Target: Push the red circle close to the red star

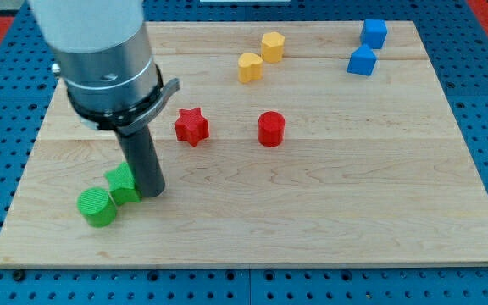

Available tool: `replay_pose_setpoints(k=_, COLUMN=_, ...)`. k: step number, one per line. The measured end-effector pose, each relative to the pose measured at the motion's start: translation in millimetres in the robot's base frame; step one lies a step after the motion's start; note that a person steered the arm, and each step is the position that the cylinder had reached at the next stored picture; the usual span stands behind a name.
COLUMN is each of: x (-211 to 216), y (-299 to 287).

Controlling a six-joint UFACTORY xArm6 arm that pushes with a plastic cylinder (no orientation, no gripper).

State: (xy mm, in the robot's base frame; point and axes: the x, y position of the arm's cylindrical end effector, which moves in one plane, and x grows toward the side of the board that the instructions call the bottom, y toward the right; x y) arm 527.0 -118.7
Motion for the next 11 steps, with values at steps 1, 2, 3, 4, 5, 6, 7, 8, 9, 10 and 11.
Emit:
replay_pose_setpoints(k=1, x=-4, y=119)
replay_pose_setpoints(k=2, x=-23, y=244)
replay_pose_setpoints(k=3, x=-78, y=170)
replay_pose_setpoints(k=4, x=-83, y=99)
replay_pose_setpoints(k=5, x=-81, y=131)
replay_pose_setpoints(k=6, x=-120, y=180)
replay_pose_setpoints(k=7, x=-152, y=140)
replay_pose_setpoints(k=8, x=-128, y=127)
replay_pose_setpoints(k=9, x=-128, y=127)
replay_pose_setpoints(k=10, x=-125, y=121)
replay_pose_setpoints(k=11, x=-174, y=220)
